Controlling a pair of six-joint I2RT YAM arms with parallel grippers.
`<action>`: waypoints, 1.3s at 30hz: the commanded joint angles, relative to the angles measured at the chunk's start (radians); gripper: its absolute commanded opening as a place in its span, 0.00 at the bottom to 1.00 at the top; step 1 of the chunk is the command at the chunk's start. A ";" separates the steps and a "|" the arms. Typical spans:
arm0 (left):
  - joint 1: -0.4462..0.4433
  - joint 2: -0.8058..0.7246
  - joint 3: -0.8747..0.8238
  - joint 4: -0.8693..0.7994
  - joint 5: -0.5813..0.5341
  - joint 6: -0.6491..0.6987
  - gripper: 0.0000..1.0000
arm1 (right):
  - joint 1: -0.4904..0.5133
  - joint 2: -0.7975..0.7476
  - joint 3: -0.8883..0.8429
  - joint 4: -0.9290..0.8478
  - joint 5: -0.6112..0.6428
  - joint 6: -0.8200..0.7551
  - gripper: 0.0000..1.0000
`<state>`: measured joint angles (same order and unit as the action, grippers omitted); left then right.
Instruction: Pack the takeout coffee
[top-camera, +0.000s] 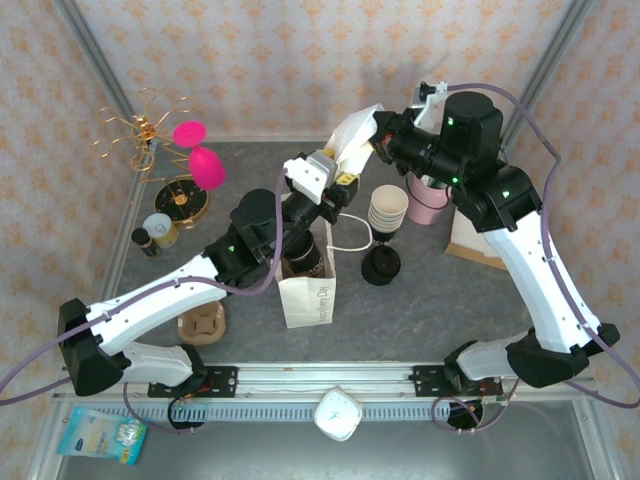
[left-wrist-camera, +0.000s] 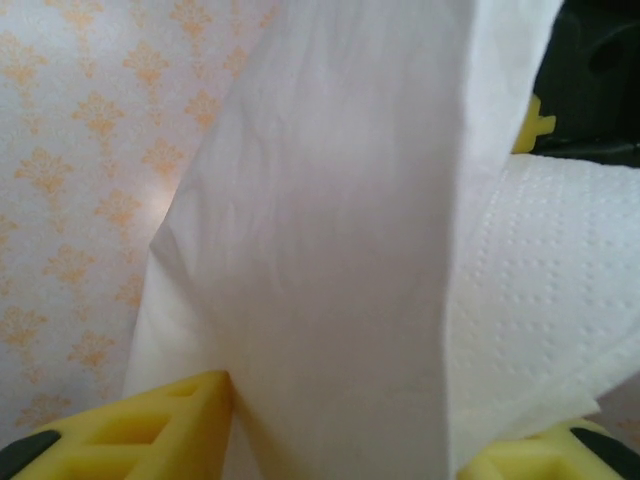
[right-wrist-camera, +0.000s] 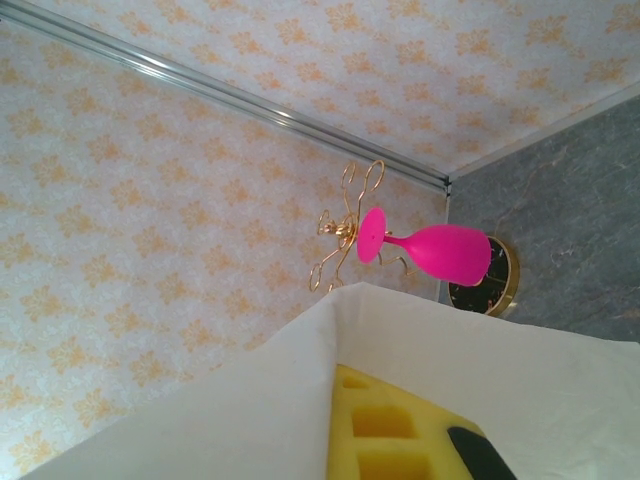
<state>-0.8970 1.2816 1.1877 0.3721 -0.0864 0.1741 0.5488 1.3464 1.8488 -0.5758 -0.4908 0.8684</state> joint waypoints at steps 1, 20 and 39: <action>-0.007 0.008 0.021 0.053 0.022 -0.034 0.46 | 0.004 -0.029 -0.013 0.054 -0.011 0.019 0.00; -0.012 -0.061 0.244 -0.497 -0.120 -0.382 0.00 | -0.002 -0.043 0.034 0.003 0.050 -0.236 0.69; -0.042 0.042 0.545 -1.438 -0.229 -0.986 0.00 | -0.012 -0.243 -0.311 -0.035 0.409 -0.489 1.00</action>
<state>-0.9360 1.3018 1.7229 -0.9463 -0.2958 -0.7563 0.5400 1.1168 1.5841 -0.6346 -0.1253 0.4152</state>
